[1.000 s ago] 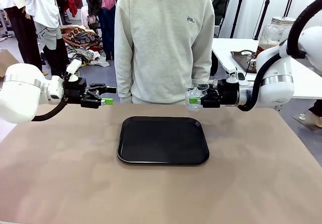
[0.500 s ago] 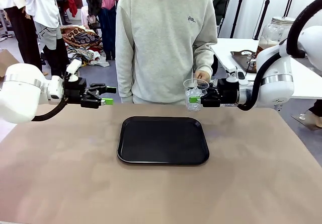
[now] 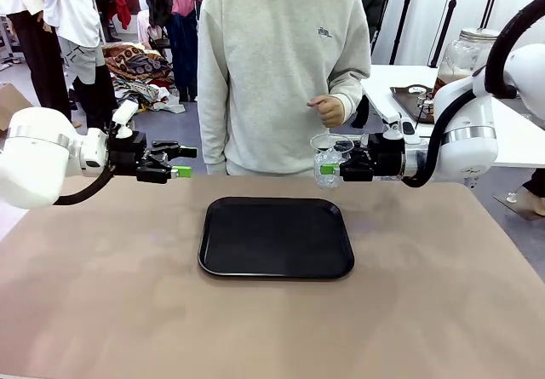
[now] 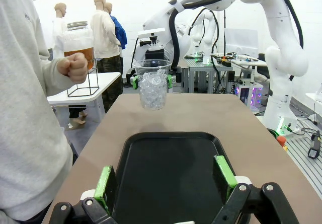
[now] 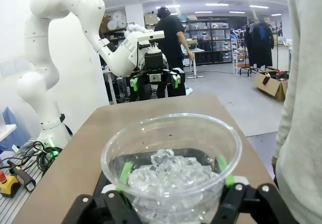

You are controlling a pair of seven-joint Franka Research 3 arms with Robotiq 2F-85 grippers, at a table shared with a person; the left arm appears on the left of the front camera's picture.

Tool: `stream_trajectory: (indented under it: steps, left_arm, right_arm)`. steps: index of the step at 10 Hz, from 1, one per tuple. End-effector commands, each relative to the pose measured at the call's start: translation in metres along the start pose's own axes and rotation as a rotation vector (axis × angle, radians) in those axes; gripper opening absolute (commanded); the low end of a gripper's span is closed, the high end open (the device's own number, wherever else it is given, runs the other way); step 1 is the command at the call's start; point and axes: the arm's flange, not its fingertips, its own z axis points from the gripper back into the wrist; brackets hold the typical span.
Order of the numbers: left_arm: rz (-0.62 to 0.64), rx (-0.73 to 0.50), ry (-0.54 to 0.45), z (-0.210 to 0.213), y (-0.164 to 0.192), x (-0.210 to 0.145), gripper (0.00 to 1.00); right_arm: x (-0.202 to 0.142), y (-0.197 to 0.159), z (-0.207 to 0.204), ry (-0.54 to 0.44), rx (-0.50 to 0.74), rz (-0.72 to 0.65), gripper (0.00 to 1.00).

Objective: Pour the drink into the iced cup.
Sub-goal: Open the gripper to release the iced cup you were holding.

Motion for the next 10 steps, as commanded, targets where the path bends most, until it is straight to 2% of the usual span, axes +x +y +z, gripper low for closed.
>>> stream_trajectory:
  steps: [1,10]
  left_arm:
    - [-0.001,0.01,-0.009,0.0005,-0.0014,0.001,1.0]
    - [-0.001,0.01,-0.009,0.0005,-0.0014,0.001,1.0]
  right_arm:
    - [0.0037,-0.0005,-0.0004,0.002,-0.001,0.008,0.81]
    - [0.0037,-0.0005,-0.0004,0.002,-0.001,0.008,0.81]
